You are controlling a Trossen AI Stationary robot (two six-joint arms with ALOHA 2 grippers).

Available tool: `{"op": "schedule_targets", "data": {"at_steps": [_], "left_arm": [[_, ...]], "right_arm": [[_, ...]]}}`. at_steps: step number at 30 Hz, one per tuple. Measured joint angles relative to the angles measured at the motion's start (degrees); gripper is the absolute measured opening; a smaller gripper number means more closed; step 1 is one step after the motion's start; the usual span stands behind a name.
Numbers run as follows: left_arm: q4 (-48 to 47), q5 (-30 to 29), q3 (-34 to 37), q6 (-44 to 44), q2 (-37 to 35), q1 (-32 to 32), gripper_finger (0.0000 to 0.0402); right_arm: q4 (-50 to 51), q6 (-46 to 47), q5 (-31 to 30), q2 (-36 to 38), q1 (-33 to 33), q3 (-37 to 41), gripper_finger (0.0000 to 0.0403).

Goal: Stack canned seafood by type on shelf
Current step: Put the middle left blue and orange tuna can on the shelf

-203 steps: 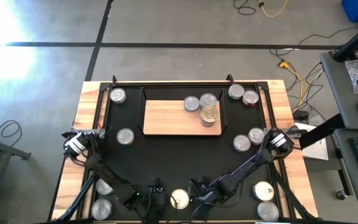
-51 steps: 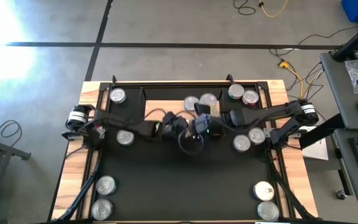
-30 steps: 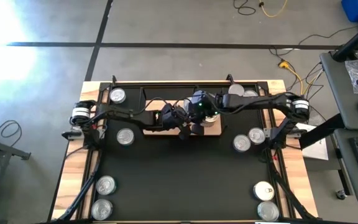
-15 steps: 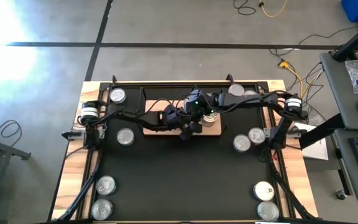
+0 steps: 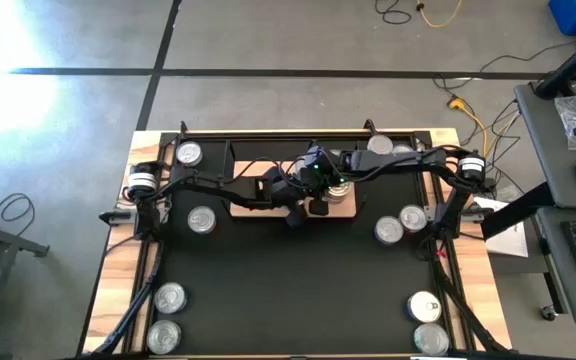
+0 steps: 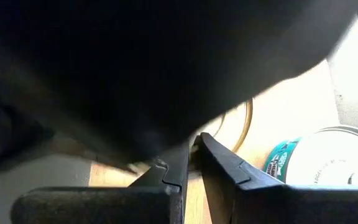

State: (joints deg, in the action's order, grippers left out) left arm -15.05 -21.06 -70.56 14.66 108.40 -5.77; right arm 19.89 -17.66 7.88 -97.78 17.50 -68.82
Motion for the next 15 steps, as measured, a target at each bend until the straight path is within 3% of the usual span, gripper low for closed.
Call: {"op": "schedule_targets", "data": {"at_steps": [6, 15], "left_arm": [[-8.06, 1.03, -2.99, -1.07, -0.26, 0.64, 0.0398], [-6.81, 2.18, -2.89, -1.26, -0.43, 1.62, 0.0398]], "right_arm": [[0.55, -0.08, 0.05, 0.01, 0.31, -0.35, 0.0033], [1.68, 2.68, 2.67, 0.53, 0.6, -2.24, 0.0033]]}}
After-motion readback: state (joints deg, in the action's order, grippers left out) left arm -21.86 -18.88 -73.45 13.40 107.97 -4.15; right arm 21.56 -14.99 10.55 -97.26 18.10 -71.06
